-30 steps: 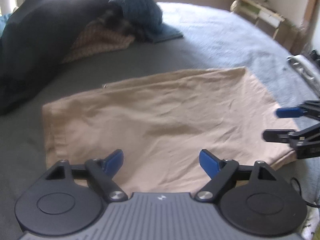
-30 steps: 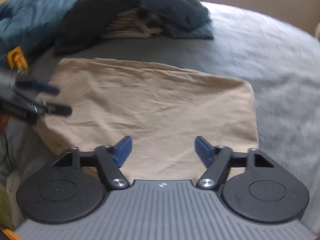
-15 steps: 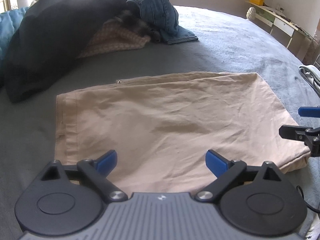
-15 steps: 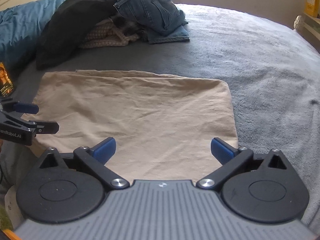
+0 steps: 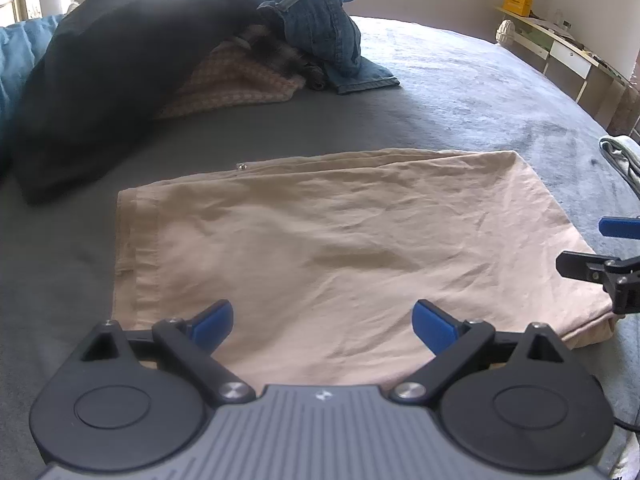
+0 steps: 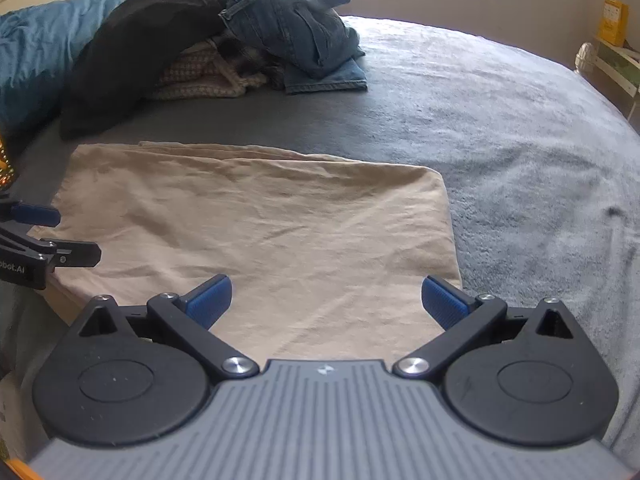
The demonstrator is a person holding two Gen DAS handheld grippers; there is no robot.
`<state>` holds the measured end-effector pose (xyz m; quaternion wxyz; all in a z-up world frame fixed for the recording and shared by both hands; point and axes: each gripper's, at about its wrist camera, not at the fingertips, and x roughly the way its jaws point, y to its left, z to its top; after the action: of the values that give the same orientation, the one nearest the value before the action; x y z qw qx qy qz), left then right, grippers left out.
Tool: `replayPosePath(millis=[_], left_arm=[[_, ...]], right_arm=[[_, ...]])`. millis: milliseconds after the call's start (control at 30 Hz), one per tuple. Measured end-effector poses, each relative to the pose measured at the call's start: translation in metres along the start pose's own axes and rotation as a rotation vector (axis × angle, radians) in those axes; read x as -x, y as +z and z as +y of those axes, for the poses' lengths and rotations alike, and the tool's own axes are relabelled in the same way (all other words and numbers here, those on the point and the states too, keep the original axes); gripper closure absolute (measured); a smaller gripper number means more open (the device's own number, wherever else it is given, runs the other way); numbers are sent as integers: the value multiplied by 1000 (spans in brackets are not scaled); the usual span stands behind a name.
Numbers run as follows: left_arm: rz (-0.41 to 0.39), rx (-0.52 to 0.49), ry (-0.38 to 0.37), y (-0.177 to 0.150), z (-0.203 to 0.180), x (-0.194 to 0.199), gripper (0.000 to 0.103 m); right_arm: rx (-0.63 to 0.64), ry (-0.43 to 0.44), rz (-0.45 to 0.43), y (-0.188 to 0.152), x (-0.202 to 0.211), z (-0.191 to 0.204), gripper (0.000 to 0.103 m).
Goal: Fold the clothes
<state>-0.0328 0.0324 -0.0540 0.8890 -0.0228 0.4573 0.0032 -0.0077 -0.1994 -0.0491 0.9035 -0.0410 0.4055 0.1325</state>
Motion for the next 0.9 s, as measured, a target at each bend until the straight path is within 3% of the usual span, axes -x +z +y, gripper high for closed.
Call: replayPosePath(millis=[200, 467, 900], left_arm=[[7, 10, 18, 0, 1, -3, 6], [76, 14, 79, -3, 4, -15, 6], [122, 5, 84, -5, 4, -20, 6]], right_arm=[[-34, 3, 33, -3, -7, -4, 1], [15, -11, 122, -24, -27, 10, 1], [-26, 7, 111, -31, -30, 5, 1]])
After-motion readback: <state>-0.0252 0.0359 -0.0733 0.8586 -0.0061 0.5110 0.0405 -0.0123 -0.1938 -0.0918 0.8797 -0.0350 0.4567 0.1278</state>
